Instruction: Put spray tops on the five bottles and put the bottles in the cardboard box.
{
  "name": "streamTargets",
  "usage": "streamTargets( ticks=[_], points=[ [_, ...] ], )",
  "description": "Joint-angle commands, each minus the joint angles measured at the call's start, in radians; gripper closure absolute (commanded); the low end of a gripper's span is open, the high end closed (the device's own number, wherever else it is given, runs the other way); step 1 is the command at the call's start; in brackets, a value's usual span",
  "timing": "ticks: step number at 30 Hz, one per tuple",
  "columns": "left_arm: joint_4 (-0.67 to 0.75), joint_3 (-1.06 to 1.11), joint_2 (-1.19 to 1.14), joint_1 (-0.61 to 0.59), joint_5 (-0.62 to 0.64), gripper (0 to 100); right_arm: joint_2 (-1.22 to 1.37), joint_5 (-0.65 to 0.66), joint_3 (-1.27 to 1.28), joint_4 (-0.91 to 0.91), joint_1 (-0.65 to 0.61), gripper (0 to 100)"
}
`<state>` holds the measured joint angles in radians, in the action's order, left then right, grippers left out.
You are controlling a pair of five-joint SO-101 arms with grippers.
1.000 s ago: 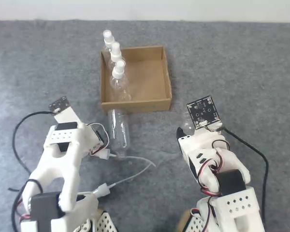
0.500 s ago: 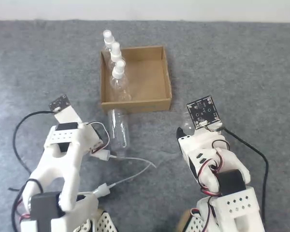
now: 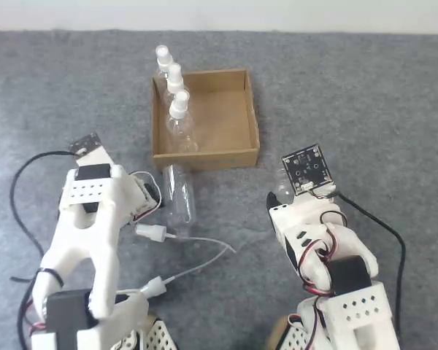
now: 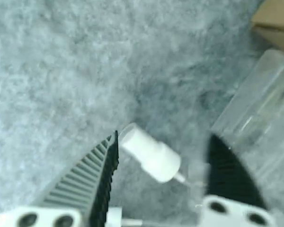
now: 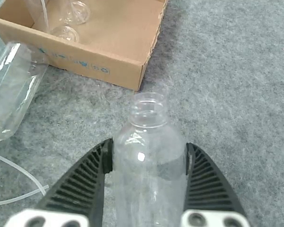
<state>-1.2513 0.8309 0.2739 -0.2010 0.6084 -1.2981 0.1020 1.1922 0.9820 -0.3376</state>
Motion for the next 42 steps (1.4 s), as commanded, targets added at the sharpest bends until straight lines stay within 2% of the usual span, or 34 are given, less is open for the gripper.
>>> streamTargets(
  ticks=[1, 7, 16, 19, 25, 28, 34, 42],
  points=[
    [-0.091, -0.047, 0.008, 0.005, 0.008, 58, -0.018, -0.006, -0.015, -0.031, 0.013, 89.8],
    [-0.106, -0.027, 0.006, 0.006, 0.008, 58, -0.016, -0.006, -0.015, -0.033, 0.013, 89.8],
    [0.114, 0.124, 0.006, 0.008, 0.014, 58, -0.016, -0.006, -0.015, -0.033, 0.013, 89.8],
    [0.172, 0.153, 0.006, 0.008, 0.015, 65, -0.016, -0.006, -0.015, -0.033, 0.013, 89.8],
    [0.330, 0.222, 0.008, 0.006, 0.015, 88, -0.016, -0.006, -0.015, -0.031, 0.013, 89.8],
    [0.334, 0.222, 0.015, 0.006, 0.015, 93, -0.016, -0.006, -0.015, -0.031, 0.013, 89.8],
    [0.325, 0.199, 0.015, 0.005, 0.015, 93, -0.016, -0.006, -0.015, -0.031, 0.013, 89.8],
    [0.178, 0.045, 0.015, 0.006, 0.014, 93, -0.016, -0.006, -0.015, -0.031, 0.013, 89.8]
  ],
)
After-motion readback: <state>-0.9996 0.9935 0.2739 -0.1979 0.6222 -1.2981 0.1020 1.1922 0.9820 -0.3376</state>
